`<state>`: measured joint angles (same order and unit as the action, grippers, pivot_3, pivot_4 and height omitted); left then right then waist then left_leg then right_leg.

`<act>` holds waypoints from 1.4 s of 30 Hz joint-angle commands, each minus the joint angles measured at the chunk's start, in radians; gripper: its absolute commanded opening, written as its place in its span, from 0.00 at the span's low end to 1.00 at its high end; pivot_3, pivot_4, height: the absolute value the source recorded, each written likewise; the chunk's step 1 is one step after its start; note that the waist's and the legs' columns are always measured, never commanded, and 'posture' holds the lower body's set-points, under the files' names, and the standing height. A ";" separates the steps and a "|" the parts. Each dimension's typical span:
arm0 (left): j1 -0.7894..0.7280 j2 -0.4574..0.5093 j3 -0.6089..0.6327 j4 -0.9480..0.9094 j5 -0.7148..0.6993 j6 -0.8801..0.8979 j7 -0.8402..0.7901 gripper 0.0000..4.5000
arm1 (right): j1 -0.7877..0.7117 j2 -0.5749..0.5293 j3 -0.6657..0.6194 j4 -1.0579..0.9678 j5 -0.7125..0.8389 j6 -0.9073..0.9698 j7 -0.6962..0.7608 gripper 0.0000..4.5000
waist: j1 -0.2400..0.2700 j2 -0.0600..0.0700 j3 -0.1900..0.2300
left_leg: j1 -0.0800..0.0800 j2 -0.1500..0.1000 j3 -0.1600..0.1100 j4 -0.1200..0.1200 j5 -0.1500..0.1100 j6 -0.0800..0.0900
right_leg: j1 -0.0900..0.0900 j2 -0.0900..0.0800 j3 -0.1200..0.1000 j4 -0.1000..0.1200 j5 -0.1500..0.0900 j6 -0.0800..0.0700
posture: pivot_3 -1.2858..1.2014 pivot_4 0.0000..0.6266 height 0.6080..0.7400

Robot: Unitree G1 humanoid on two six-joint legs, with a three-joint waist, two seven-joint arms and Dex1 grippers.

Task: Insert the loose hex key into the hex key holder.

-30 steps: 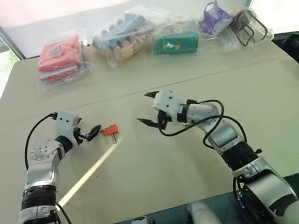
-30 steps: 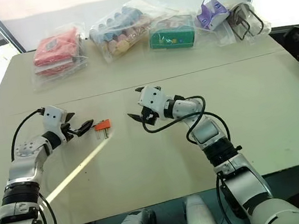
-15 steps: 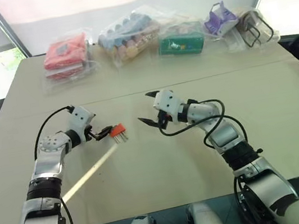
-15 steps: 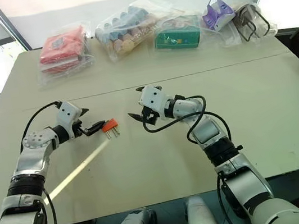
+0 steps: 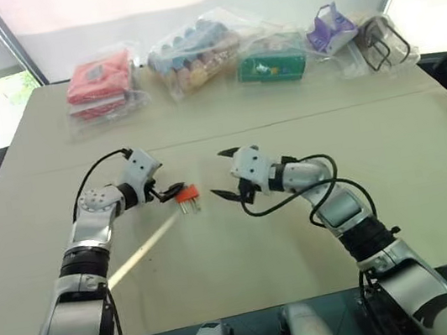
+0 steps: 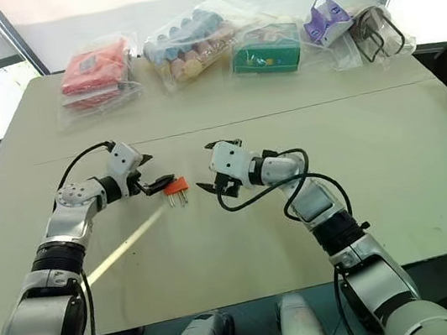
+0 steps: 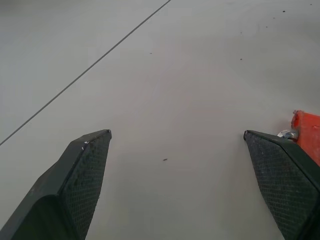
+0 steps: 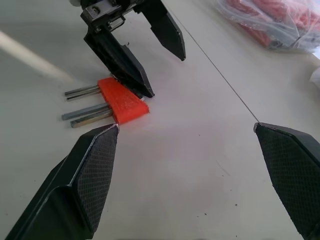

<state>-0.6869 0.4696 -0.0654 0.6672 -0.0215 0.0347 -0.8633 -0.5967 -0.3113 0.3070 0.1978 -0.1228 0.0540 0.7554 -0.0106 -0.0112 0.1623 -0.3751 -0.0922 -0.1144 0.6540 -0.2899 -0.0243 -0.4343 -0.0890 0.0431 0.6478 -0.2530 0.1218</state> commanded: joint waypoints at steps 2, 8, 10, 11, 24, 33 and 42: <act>-0.006 -0.003 -0.018 0.000 0.013 0.002 -0.008 0.99 | -0.019 0.011 0.012 -0.016 0.004 -0.021 0.007 1.00 | -0.001 0.000 0.000 | 0.000 0.000 0.000 0.000 0.000 0.000 | 0.000 0.000 0.000 0.000 0.000 0.000 | 0.52 0.24 1.00; 0.060 0.054 0.085 -0.192 -0.059 0.103 0.040 0.99 | -0.086 0.023 0.025 0.090 0.014 -0.040 0.056 1.00 | -0.014 0.000 0.000 | -0.001 0.001 0.000 -0.001 0.000 0.000 | -0.002 0.001 0.000 0.000 0.000 0.000 | 0.52 0.24 1.00; 0.095 0.071 0.126 -0.306 -0.092 0.167 0.064 0.99 | -0.118 0.028 0.033 0.145 0.020 -0.050 0.090 1.00 | -0.024 0.000 0.000 | -0.001 0.001 0.001 -0.002 0.000 0.000 | -0.004 0.001 0.000 0.001 0.000 0.000 | 0.52 0.24 1.00; 0.116 0.078 0.148 -0.375 -0.112 0.208 0.078 0.99 | -0.134 0.036 0.035 0.173 0.026 -0.054 0.105 1.00 | -0.028 0.000 0.000 | -0.002 0.001 0.000 -0.002 0.000 0.000 | -0.004 0.001 0.000 0.002 0.000 0.000 | 0.52 0.24 1.00; 0.354 0.150 0.282 -0.887 -0.285 0.560 0.162 0.99 | -0.312 0.154 0.055 0.572 0.001 -0.198 0.181 1.00 | -0.036 0.000 0.000 | -0.002 0.002 0.001 -0.004 0.000 0.000 | -0.006 0.001 0.001 0.001 0.000 0.000 | 0.52 0.24 1.00; 0.451 0.172 0.325 -1.038 -0.382 0.671 0.183 0.99 | -0.370 0.213 0.053 0.767 -0.032 -0.290 0.157 1.00 | -0.040 0.000 0.000 | -0.001 0.002 0.001 -0.005 0.000 -0.001 | -0.005 0.001 0.001 0.001 0.000 0.000 | 0.52 0.24 1.00; 0.476 0.190 0.344 -1.070 -0.412 0.680 0.225 0.99 | -0.391 0.228 0.051 0.855 -0.047 -0.347 0.188 1.00 | -0.053 0.000 0.000 | 0.000 0.002 0.000 -0.005 0.000 -0.001 | -0.004 0.001 0.001 0.002 0.000 0.000 | 0.52 0.24 1.00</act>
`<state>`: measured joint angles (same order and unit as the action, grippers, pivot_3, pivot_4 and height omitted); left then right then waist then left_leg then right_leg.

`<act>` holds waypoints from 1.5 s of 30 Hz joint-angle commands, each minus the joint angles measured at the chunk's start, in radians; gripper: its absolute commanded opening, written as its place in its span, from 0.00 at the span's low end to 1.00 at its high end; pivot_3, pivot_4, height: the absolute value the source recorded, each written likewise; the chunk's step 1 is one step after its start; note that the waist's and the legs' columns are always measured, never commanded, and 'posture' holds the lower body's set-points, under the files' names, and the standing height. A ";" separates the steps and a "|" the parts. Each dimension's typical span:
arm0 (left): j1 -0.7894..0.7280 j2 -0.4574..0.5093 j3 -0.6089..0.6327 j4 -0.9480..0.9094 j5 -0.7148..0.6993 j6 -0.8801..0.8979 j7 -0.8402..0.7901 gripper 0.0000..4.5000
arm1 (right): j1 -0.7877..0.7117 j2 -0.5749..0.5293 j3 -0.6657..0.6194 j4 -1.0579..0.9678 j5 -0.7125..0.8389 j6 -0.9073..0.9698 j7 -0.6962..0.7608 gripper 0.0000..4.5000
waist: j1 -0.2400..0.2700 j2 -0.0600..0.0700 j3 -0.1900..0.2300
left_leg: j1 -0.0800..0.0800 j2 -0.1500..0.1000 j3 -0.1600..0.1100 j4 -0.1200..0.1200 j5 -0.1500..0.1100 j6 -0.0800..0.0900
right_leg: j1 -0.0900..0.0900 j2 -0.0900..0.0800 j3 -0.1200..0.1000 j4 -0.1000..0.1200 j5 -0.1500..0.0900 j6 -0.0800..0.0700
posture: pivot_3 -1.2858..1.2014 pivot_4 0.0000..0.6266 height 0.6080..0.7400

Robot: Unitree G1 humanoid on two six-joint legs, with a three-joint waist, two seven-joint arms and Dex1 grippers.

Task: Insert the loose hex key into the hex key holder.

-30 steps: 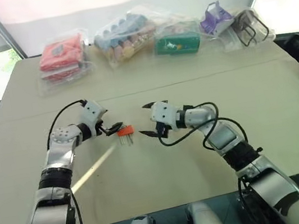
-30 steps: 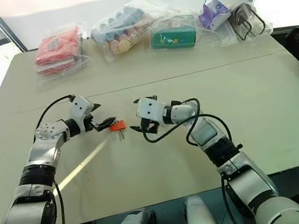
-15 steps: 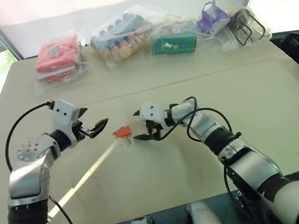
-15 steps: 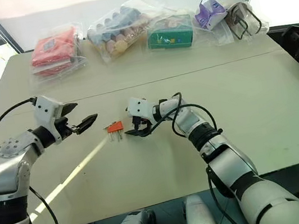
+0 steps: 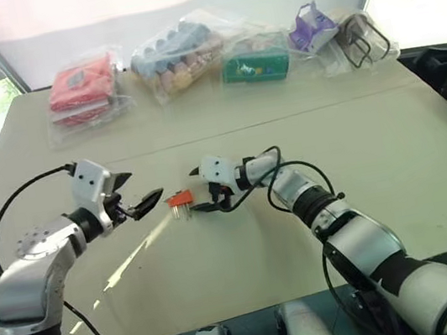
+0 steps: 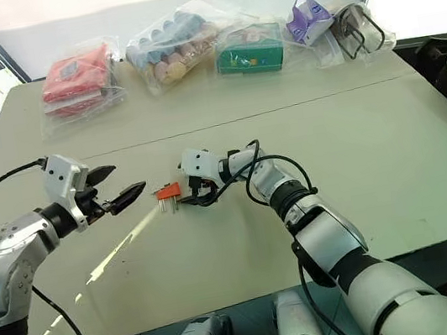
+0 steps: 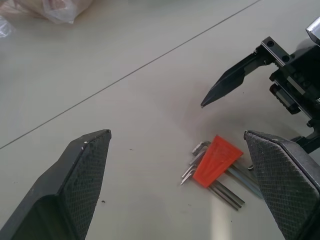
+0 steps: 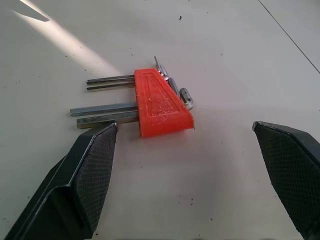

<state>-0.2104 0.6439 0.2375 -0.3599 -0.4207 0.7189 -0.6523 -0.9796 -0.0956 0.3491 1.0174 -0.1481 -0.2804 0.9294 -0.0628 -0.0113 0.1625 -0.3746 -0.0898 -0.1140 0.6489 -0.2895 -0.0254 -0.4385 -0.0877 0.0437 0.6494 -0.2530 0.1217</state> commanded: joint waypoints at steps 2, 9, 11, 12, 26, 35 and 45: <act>0.005 0.017 0.047 -0.049 -0.018 -0.005 0.026 0.99 | -0.013 0.019 0.008 0.048 -0.020 -0.014 0.031 1.00 | -0.004 0.000 0.000 | 0.000 0.000 0.000 0.000 0.000 0.000 | 0.000 0.000 0.000 0.000 0.000 0.000 | 0.52 0.24 1.00; 0.032 0.015 0.066 -0.073 -0.031 -0.005 0.055 0.99 | -0.033 0.046 0.007 0.088 -0.032 -0.014 0.036 1.00 | -0.007 0.000 0.000 | 0.000 0.000 0.000 -0.001 0.000 0.000 | 0.000 0.000 0.000 0.000 0.000 0.000 | 0.52 0.24 1.00; 0.041 0.014 0.068 -0.082 -0.035 -0.005 0.064 0.99 | -0.036 0.053 0.007 0.093 -0.034 -0.012 0.037 1.00 | -0.008 0.000 0.000 | 0.000 0.000 0.000 -0.001 0.000 -0.001 | 0.000 0.000 0.000 0.000 0.000 0.000 | 0.52 0.24 1.00; 0.045 0.014 0.068 -0.084 -0.037 -0.006 0.067 0.99 | -0.037 0.057 0.007 0.096 -0.034 -0.010 0.036 1.00 | -0.008 0.000 0.000 | 0.000 0.000 0.000 -0.001 0.000 -0.001 | 0.000 0.000 0.000 0.000 0.000 0.000 | 0.52 0.24 1.00; 0.056 0.020 0.065 -0.079 -0.050 -0.020 0.091 1.00 | -0.038 0.087 -0.002 0.106 -0.039 -0.008 0.060 0.22 | -0.008 0.000 0.000 | 0.001 0.000 0.000 -0.001 0.000 -0.001 | 0.000 0.000 0.000 0.000 0.000 0.000 | 0.52 0.24 1.00; 0.065 0.017 0.061 -0.084 -0.049 -0.028 0.097 1.00 | -0.029 0.094 -0.003 0.099 -0.047 -0.012 0.057 0.22 | -0.009 0.000 0.000 | 0.001 0.000 0.000 -0.001 0.000 -0.001 | 0.000 0.000 0.000 0.000 0.000 0.000 | 0.52 0.24 1.00; 0.011 0.010 0.025 -0.044 -0.117 -0.001 0.030 1.00 | 0.062 -0.072 -0.033 -0.219 -0.090 -0.237 -0.109 0.22 | 0.010 0.000 0.000 | -0.001 -0.001 0.000 0.001 0.000 -0.001 | 0.000 0.000 0.000 0.000 0.000 0.000 | 0.52 0.24 1.00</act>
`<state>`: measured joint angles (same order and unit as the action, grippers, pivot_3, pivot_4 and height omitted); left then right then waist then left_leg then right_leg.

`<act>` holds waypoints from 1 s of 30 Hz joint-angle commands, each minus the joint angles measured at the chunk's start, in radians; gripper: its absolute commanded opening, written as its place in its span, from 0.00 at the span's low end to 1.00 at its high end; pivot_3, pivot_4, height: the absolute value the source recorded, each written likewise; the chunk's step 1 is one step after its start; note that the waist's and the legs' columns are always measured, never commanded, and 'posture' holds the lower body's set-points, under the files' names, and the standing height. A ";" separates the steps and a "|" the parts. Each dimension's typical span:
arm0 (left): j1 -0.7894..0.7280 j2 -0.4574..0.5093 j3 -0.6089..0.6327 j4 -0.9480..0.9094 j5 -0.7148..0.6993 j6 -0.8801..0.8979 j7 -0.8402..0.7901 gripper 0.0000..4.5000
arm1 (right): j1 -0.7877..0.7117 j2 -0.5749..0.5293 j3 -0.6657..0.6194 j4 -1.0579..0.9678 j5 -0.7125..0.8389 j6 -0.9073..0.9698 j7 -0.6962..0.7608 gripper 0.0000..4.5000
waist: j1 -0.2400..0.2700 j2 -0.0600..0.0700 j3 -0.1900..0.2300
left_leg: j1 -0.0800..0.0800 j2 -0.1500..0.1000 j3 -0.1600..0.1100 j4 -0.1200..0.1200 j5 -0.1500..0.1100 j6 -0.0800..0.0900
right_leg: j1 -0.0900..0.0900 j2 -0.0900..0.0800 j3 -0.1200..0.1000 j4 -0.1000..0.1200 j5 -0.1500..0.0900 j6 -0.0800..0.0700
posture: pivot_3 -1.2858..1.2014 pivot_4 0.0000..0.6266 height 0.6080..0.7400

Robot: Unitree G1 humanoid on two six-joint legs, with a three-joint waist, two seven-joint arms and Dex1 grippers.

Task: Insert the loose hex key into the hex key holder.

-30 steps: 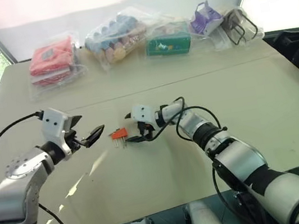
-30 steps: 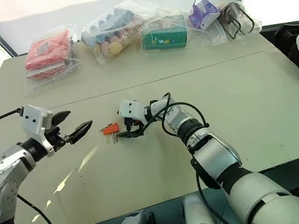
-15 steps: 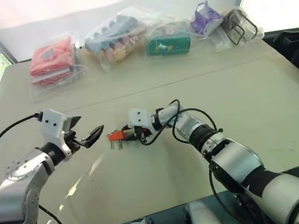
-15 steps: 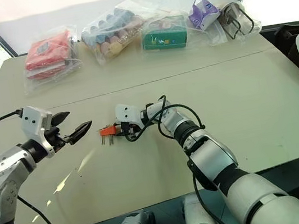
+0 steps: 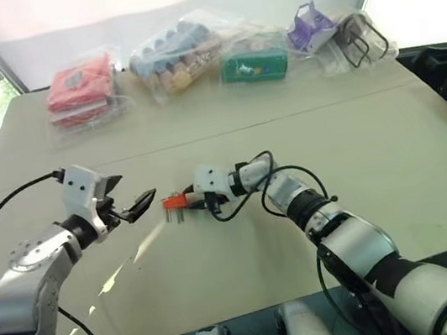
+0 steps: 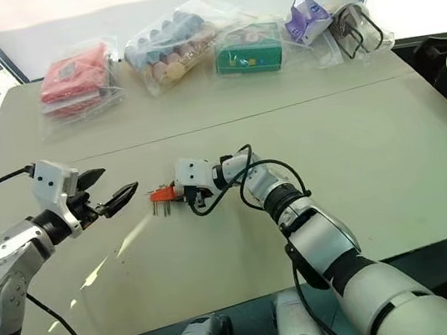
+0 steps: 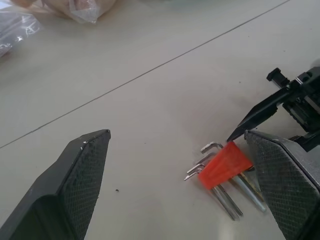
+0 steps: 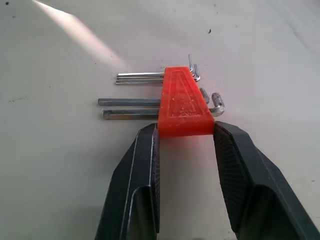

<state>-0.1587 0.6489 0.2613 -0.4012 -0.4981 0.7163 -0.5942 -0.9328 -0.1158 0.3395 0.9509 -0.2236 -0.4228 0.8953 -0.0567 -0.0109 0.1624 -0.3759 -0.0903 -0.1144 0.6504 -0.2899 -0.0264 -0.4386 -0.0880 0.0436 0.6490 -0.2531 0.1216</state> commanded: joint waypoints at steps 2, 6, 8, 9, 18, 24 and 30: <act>-0.094 -0.008 -0.005 0.022 -0.084 0.022 -0.047 1.00 | 0.051 -0.108 -0.027 -0.269 -0.047 -0.144 -0.135 0.22 | 0.011 0.000 0.000 | 0.000 0.000 0.000 0.001 0.000 0.000 | 0.000 0.000 0.000 0.000 0.000 0.000 | 0.52 0.24 1.00; -0.186 -0.021 -0.021 0.070 -0.164 0.070 -0.098 1.00 | 0.101 -0.199 -0.028 -0.431 -0.112 -0.220 -0.240 0.22 | 0.011 0.000 0.000 | 0.000 0.000 0.001 0.001 0.000 0.000 | 0.000 0.000 0.000 0.000 0.000 0.000 | 0.52 0.24 1.00; -0.243 -0.029 -0.034 0.103 -0.213 0.101 -0.133 1.00 | 0.126 -0.244 -0.039 -0.519 -0.142 -0.269 -0.287 0.22 | 0.012 0.000 0.000 | 0.001 0.000 0.001 0.000 0.000 0.000 | 0.000 0.000 0.000 0.000 0.000 0.000 | 0.52 0.24 1.00; -0.266 -0.033 -0.038 0.116 -0.234 0.114 -0.147 1.00 | 0.137 -0.261 -0.044 -0.556 -0.147 -0.277 -0.301 0.22 | 0.012 0.000 0.000 | 0.000 0.000 0.001 0.000 0.000 0.000 | 0.000 0.000 0.000 0.000 0.000 0.000 | 0.52 0.24 1.00; -0.425 -0.080 -0.098 0.233 -0.317 0.168 -0.233 1.00 | 0.187 -0.333 -0.070 -0.764 -0.166 -0.285 -0.379 0.22 | 0.012 -0.001 0.000 | 0.001 0.000 0.002 0.001 0.000 0.000 | 0.000 0.001 0.000 0.000 0.000 0.000 | 0.52 0.24 1.00; -0.445 -0.102 -0.112 0.255 -0.317 0.161 -0.241 1.00 | 0.202 -0.348 -0.060 -0.796 -0.169 -0.261 -0.380 0.22 | 0.013 -0.001 0.000 | 0.000 0.000 0.002 0.001 0.000 0.000 | 0.000 0.001 0.000 0.000 0.000 0.000 | 0.52 0.24 1.00; -0.449 -0.104 -0.099 0.254 -0.324 0.160 -0.234 1.00 | 0.212 -0.354 -0.055 -0.812 -0.166 -0.252 -0.373 0.22 | 0.013 -0.001 0.000 | 0.000 0.000 0.002 0.001 0.000 0.000 | 0.000 0.001 0.000 0.000 0.000 0.000 | 0.52 0.24 1.00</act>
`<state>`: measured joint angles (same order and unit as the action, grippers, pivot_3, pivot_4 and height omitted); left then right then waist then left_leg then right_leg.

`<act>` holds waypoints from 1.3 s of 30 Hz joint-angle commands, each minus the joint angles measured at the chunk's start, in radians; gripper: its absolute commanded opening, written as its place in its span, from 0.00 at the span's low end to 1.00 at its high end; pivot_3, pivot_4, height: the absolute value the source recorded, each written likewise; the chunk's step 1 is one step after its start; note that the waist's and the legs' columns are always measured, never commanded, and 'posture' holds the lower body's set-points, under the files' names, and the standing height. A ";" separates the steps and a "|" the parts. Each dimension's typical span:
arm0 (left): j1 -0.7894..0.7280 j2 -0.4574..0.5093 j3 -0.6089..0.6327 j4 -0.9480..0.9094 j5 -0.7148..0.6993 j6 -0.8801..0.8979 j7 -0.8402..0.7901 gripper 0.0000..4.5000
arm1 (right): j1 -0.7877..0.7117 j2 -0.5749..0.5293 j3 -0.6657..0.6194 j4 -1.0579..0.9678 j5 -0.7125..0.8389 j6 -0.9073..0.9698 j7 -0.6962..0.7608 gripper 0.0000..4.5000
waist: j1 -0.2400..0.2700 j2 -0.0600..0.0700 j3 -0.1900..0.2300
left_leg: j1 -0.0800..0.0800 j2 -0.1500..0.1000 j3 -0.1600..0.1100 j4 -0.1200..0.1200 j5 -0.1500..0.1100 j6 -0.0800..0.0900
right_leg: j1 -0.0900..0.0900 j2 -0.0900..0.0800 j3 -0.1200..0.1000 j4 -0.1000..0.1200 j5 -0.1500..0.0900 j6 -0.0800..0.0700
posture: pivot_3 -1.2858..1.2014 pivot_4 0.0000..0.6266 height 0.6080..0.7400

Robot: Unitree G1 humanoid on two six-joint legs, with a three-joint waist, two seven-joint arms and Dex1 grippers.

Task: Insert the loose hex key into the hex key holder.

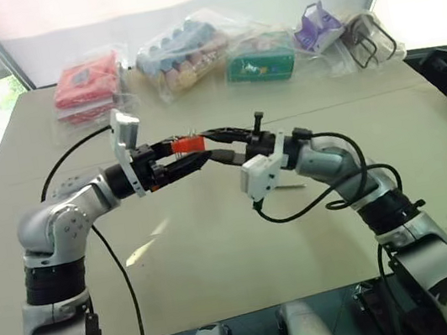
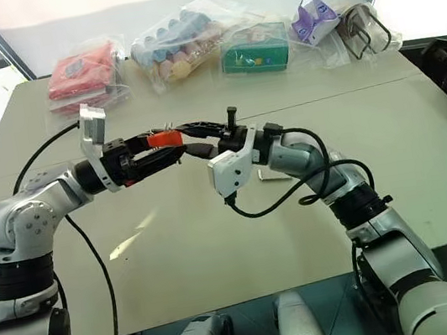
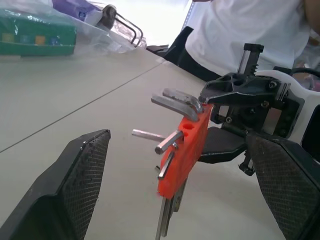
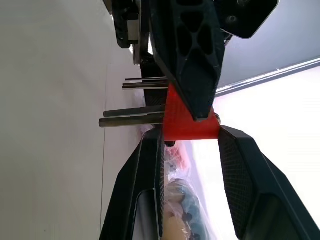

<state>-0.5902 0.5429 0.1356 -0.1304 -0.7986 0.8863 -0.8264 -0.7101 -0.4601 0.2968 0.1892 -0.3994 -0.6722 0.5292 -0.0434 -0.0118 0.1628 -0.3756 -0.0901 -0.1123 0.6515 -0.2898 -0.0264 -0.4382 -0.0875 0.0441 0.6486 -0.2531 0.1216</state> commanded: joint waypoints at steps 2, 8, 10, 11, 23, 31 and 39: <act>-0.019 0.004 0.034 -0.020 -0.030 -0.007 0.002 1.00 | -0.012 -0.011 -0.010 -0.049 0.012 0.000 -0.005 0.22 | 0.000 0.000 0.000 | 0.000 0.000 0.000 0.000 0.000 0.000 | 0.000 0.000 0.000 0.000 0.000 0.000 | 0.52 0.24 1.00; -0.014 0.009 0.039 -0.023 -0.039 -0.009 0.010 0.81 | -0.017 -0.012 -0.008 -0.043 0.015 -0.002 -0.004 0.22 | 0.000 0.000 0.000 | 0.000 0.000 0.000 0.000 0.000 0.000 | 0.000 0.000 0.000 0.000 0.000 0.000 | 0.52 0.24 1.00; -0.010 0.010 0.040 -0.024 -0.040 -0.010 0.010 0.57 | -0.019 -0.012 -0.008 -0.043 0.015 -0.002 -0.004 0.22 | 0.000 0.000 0.000 | 0.000 0.000 0.000 0.000 0.000 0.000 | 0.000 0.000 0.000 0.000 0.000 0.000 | 0.52 0.24 1.00; -0.008 0.010 0.039 -0.024 -0.039 -0.011 0.010 0.45 | -0.019 -0.012 -0.009 -0.042 0.015 -0.003 -0.004 0.22 | 0.000 0.000 0.000 | 0.000 0.000 0.000 0.000 0.000 0.000 | 0.000 0.000 0.000 0.000 0.000 0.000 | 0.52 0.24 1.00; -0.007 0.007 0.005 -0.013 -0.022 -0.022 0.001 0.01 | -0.031 -0.022 -0.011 -0.046 0.013 0.002 -0.007 0.22 | 0.000 0.000 0.000 | 0.000 0.000 0.000 0.000 0.000 0.000 | 0.000 0.000 0.000 0.000 0.000 0.000 | 0.52 0.24 1.00; -0.011 0.001 -0.012 -0.013 -0.005 -0.043 -0.006 0.00 | -0.024 -0.027 -0.012 -0.051 0.034 0.032 0.017 0.46 | 0.000 0.000 0.000 | 0.000 0.000 0.000 0.000 0.000 0.000 | 0.000 0.000 0.000 0.000 0.000 0.000 | 0.52 0.24 1.00; 0.003 0.009 -0.018 -0.040 0.019 -0.069 -0.007 0.00 | 0.003 -0.035 -0.021 -0.074 0.116 0.127 0.087 0.98 | 0.000 0.000 0.000 | 0.000 0.000 0.000 0.000 0.000 0.000 | 0.000 0.000 0.000 0.000 0.000 0.000 | 0.52 0.24 1.00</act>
<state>-0.5858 0.5411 0.1047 -0.1295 -0.7863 0.8428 -0.8306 -0.7077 -0.4888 0.2974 0.1711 -0.3514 -0.5967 0.5817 -0.0429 -0.0119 0.1628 -0.3756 -0.0900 -0.1124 0.6517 -0.2898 -0.0264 -0.4379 -0.0875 0.0441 0.6485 -0.2531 0.1216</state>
